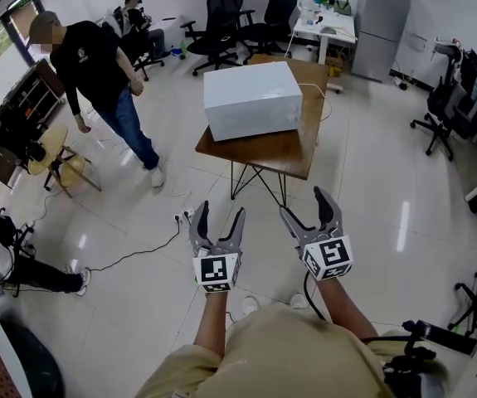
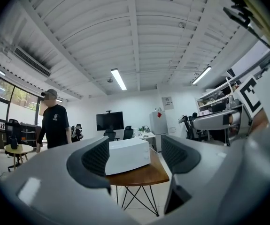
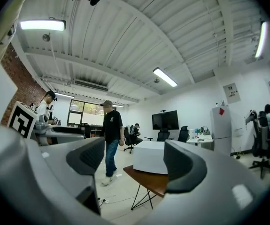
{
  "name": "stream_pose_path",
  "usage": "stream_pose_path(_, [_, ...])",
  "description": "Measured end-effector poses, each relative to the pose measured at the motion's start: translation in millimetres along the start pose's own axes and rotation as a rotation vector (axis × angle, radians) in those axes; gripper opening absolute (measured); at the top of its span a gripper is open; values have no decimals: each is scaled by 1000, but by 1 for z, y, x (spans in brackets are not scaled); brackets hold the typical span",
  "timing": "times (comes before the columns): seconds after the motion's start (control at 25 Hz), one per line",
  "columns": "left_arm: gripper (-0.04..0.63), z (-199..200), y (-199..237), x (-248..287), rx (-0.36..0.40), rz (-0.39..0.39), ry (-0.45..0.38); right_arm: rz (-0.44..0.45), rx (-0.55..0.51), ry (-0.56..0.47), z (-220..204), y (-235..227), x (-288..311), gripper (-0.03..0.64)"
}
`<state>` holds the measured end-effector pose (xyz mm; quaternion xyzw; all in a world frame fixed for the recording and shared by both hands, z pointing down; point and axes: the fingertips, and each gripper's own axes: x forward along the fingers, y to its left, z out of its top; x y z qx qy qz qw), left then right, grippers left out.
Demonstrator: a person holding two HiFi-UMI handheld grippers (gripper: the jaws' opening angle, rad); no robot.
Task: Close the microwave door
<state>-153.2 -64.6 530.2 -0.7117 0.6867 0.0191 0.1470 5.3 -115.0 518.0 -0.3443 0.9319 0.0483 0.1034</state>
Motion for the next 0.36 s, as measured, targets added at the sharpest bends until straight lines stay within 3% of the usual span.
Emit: stream_pose_path(0.36, [341, -5, -13, 0, -2, -14, 14, 20, 13, -7, -1, -2, -4, 383])
